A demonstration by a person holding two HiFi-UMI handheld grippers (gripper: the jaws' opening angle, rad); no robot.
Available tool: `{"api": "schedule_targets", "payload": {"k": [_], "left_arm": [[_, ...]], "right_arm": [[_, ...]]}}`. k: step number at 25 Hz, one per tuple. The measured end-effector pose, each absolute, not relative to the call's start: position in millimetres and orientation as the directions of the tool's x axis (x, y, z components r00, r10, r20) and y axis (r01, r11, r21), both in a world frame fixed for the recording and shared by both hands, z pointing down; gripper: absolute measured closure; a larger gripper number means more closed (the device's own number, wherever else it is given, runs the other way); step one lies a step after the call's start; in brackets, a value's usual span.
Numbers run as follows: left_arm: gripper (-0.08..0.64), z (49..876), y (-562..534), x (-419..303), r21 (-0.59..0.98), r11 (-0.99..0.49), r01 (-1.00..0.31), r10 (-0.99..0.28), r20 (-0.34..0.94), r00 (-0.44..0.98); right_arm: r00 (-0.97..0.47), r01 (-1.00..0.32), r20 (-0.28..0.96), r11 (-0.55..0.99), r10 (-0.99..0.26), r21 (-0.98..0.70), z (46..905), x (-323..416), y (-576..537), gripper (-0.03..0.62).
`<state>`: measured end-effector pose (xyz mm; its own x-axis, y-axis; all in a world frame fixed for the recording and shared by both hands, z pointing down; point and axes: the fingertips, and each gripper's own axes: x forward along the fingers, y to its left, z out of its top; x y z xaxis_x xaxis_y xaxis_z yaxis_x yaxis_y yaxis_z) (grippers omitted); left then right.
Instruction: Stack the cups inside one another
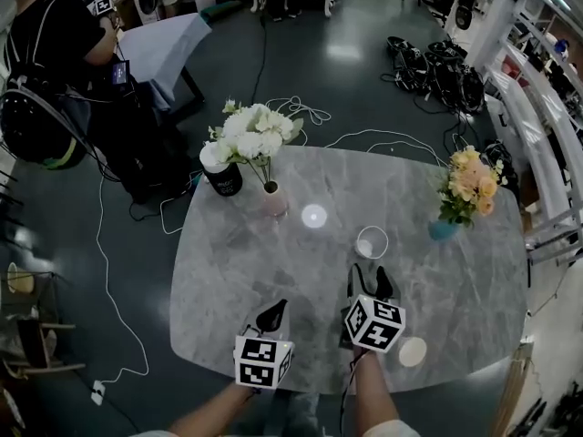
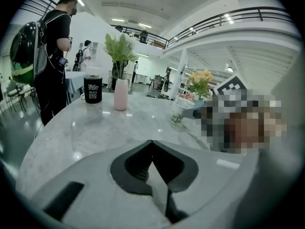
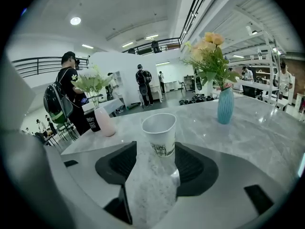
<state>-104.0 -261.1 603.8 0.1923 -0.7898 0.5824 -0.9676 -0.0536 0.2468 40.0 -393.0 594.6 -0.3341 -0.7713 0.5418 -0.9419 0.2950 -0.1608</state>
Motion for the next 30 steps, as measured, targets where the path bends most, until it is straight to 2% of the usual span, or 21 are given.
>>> {"api": "schedule_targets", "payload": {"k": [14, 30], "left_arm": [[0.565, 621, -265, -122, 0.238, -0.043, -0.970, -0.771, 0.609, 0.184], [0.565, 622, -256, -135, 0.239, -0.033, -0.970, -0.771, 0.612, 0.177]], "right_arm": [[-0.260, -0.961, 0.569, 0.267, -0.780, -0.073, 624, 32, -425, 0.350], [-0.199, -0.974, 0.576, 0.223, -0.793, -0.029, 625, 34, -437, 0.350]]}}
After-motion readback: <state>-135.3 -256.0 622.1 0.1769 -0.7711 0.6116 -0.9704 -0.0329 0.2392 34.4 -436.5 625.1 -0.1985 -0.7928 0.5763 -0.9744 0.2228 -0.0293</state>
